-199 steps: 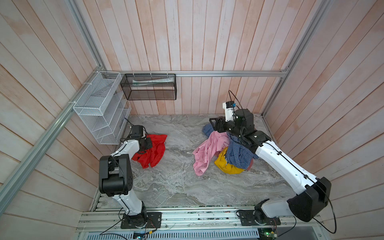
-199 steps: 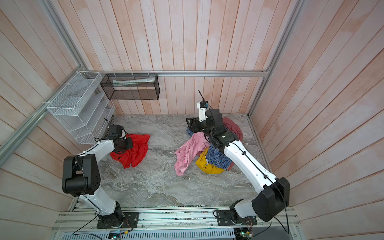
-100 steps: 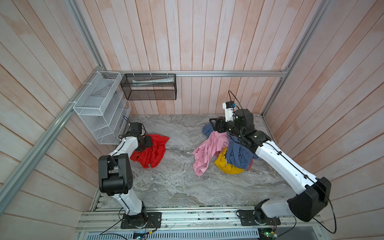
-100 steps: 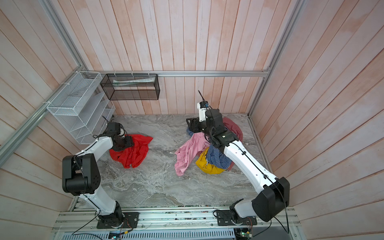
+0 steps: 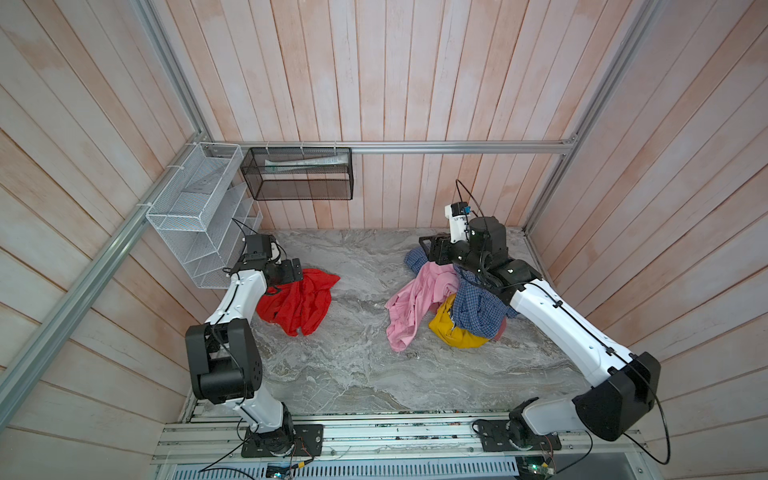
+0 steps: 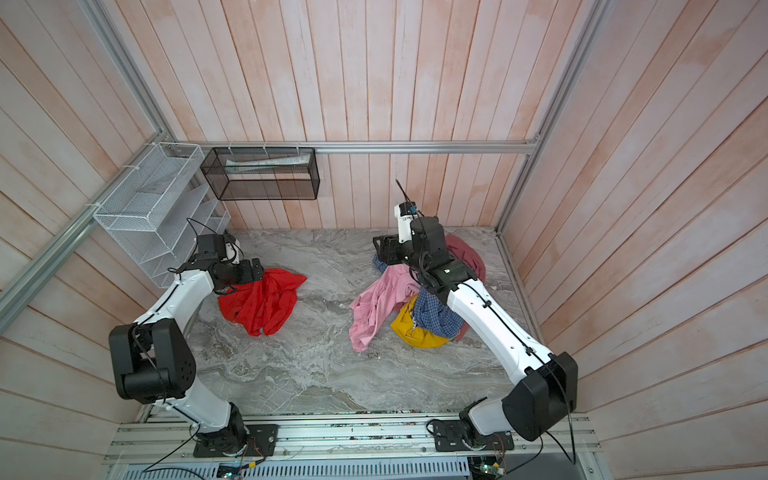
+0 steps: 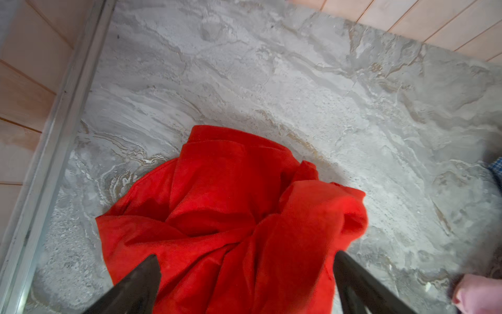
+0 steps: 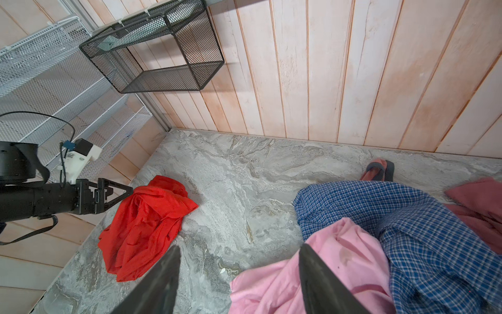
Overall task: Pick out a specific cloth from the pile
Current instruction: 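Open the left gripper and release the red shirt on the table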
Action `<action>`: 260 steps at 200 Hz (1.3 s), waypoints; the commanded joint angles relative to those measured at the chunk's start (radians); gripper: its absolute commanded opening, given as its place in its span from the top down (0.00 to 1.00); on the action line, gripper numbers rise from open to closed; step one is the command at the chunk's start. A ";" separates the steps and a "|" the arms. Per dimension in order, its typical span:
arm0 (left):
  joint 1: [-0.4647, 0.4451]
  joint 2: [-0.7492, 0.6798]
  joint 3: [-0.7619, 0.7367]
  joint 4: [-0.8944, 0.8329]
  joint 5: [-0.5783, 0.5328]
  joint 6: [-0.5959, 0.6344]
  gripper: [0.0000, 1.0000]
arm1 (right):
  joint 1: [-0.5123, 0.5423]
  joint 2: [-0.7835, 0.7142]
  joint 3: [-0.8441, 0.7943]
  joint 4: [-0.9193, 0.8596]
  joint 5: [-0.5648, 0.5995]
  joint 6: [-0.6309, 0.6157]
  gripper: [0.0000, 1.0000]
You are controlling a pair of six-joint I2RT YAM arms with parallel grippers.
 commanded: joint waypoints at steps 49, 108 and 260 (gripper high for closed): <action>0.003 0.213 0.097 -0.060 0.032 0.073 0.00 | -0.013 0.008 0.032 -0.036 0.004 -0.022 0.30; -0.042 0.348 0.123 -0.136 0.072 0.050 0.00 | -0.018 0.017 0.035 -0.039 -0.009 -0.020 0.30; -0.045 0.494 0.297 -0.060 0.090 -0.161 1.00 | -0.039 -0.024 -0.007 -0.053 0.023 -0.009 0.30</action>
